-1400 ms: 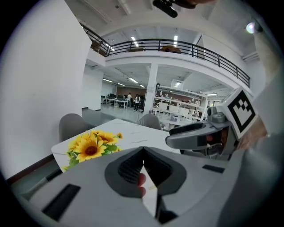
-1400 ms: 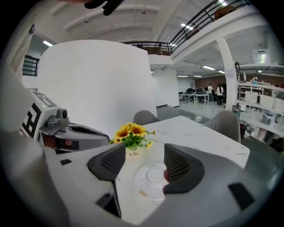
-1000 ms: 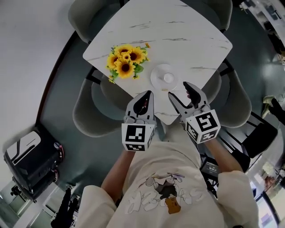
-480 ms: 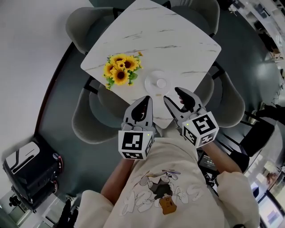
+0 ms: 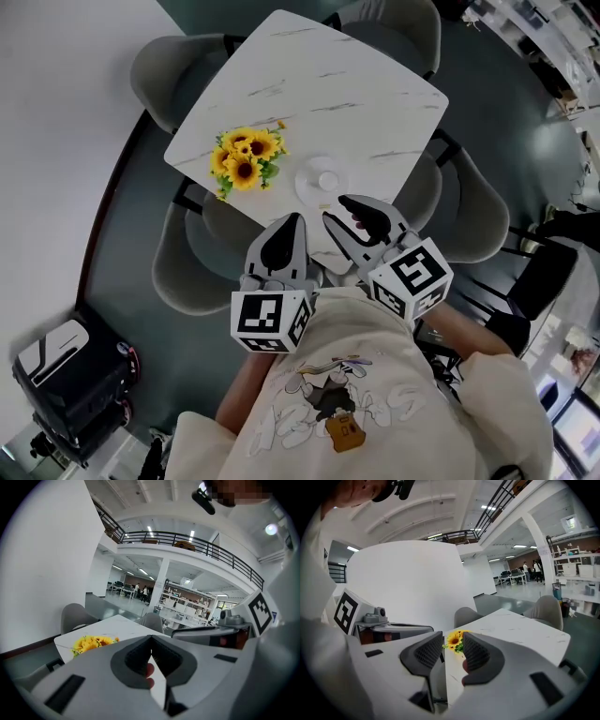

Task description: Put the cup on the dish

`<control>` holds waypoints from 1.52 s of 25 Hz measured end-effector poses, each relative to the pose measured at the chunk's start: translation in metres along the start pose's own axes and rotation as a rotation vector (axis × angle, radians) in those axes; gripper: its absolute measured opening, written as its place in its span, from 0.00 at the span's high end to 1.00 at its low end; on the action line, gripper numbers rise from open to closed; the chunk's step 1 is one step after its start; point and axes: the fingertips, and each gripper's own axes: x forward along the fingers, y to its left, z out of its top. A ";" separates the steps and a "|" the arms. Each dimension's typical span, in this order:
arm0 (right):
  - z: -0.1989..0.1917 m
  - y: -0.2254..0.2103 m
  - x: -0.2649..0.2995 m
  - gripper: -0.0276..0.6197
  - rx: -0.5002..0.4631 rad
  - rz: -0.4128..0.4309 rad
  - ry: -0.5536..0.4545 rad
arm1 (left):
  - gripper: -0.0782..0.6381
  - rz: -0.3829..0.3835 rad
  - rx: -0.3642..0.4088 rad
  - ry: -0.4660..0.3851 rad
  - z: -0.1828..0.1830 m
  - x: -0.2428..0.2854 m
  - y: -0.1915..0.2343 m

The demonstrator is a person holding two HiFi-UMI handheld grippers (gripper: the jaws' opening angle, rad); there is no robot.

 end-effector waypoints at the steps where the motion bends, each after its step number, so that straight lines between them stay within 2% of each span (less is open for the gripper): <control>1: 0.002 0.001 0.000 0.74 0.004 0.004 -0.004 | 0.89 -0.003 -0.001 0.002 0.001 0.000 0.001; 6: 0.008 0.004 0.006 0.74 -0.011 0.036 -0.015 | 0.89 -0.012 0.026 -0.002 0.006 0.003 0.005; 8: 0.005 0.002 0.002 0.89 -0.002 0.035 -0.012 | 0.89 -0.030 0.023 0.007 0.002 0.006 0.000; 10: 0.005 -0.001 0.001 0.95 0.015 0.036 -0.006 | 0.89 -0.051 0.017 0.016 0.000 0.009 -0.005; 14: 0.007 -0.006 -0.001 0.95 0.021 0.036 -0.001 | 0.89 -0.078 0.018 0.025 -0.003 0.012 -0.011; 25: 0.000 -0.003 0.003 0.95 0.035 0.029 0.000 | 0.89 -0.091 0.014 0.024 -0.001 0.012 -0.010; 31: 0.005 0.000 0.000 0.95 -0.033 0.010 -0.020 | 0.89 -0.085 0.013 0.006 0.001 0.008 -0.012; 38: -0.010 0.004 -0.001 0.95 -0.015 -0.012 -0.005 | 0.89 -0.091 0.002 0.025 -0.004 0.008 -0.010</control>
